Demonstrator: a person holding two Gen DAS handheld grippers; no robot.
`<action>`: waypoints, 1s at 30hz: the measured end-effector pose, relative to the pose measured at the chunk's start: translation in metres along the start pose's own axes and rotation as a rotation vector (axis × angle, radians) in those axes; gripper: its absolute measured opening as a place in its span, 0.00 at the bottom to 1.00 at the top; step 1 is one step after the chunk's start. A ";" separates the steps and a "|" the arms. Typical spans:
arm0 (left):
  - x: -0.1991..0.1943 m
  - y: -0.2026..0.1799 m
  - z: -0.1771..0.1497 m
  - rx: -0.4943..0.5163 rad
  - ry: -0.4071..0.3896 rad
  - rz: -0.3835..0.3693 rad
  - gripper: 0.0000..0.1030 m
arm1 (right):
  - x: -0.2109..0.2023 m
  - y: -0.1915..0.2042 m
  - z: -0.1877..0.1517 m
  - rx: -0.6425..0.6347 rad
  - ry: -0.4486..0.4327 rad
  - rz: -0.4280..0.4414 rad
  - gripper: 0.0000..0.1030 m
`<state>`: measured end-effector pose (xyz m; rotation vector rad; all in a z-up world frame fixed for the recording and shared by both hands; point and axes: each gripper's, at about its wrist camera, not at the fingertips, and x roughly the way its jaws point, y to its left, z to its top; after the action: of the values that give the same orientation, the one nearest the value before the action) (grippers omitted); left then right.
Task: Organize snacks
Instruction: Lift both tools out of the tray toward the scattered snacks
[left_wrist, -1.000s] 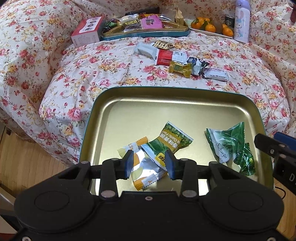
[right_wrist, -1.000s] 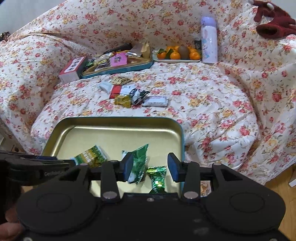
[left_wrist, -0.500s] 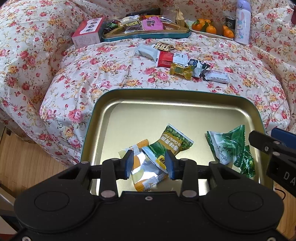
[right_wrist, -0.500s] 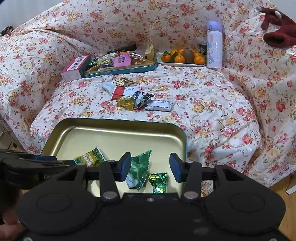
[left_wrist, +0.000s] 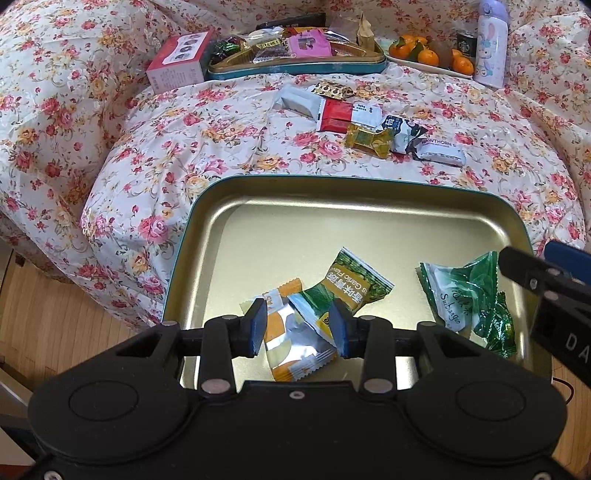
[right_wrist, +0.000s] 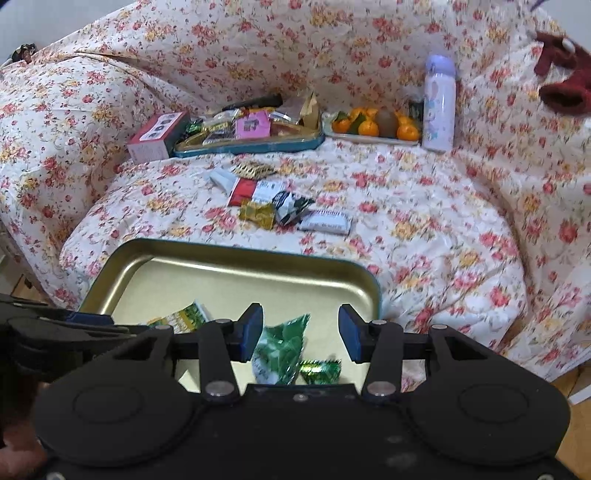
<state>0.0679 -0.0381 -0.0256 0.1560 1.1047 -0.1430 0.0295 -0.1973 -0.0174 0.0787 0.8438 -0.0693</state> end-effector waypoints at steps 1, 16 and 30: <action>0.000 0.000 0.000 0.000 0.000 0.002 0.46 | 0.000 0.000 0.000 0.005 -0.007 -0.005 0.47; 0.001 0.001 0.009 -0.014 -0.009 0.001 0.46 | 0.008 -0.002 0.016 0.053 -0.013 0.007 0.46; -0.002 0.009 0.040 -0.039 -0.081 -0.003 0.46 | 0.027 -0.005 0.043 0.046 -0.008 0.026 0.46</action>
<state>0.1038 -0.0374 -0.0060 0.1126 1.0263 -0.1297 0.0787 -0.2074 -0.0091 0.1324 0.8328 -0.0641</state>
